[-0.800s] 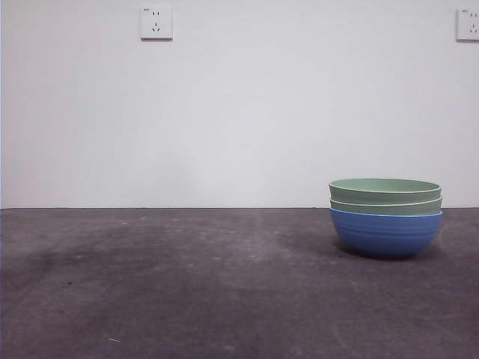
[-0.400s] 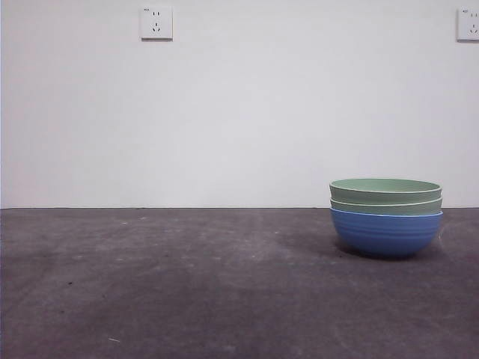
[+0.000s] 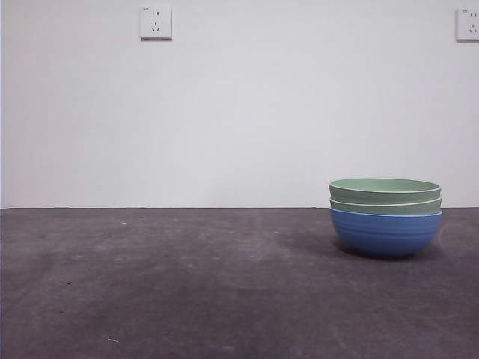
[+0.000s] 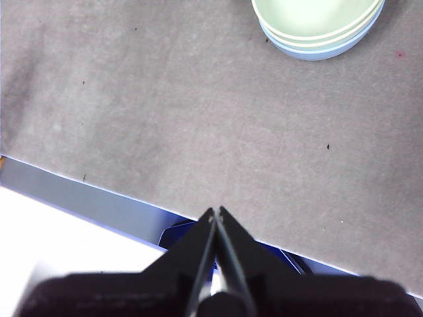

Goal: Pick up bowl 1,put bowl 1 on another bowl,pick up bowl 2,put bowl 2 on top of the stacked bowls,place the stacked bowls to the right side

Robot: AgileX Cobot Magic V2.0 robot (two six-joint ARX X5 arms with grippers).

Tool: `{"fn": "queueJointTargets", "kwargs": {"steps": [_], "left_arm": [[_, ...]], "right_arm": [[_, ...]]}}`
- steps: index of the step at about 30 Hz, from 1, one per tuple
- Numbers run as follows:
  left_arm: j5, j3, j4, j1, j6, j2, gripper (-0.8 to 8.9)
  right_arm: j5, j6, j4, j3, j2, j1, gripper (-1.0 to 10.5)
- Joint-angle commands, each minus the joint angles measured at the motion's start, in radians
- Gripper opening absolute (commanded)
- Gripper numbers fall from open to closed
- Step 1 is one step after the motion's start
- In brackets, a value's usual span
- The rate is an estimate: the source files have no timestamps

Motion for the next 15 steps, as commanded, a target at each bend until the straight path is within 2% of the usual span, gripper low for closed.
{"fn": "queueJointTargets", "kwargs": {"steps": [1,15], "left_arm": [[-0.003,-0.052,0.014,0.009,-0.027,-0.022,-0.03],[-0.001,-0.134,-0.041,0.009,-0.049,-0.048,-0.03]], "right_arm": [[0.003,-0.005,0.003,-0.002,-0.002,0.002,0.0],[0.003,-0.005,0.003,-0.002,-0.002,0.002,0.0]]}}
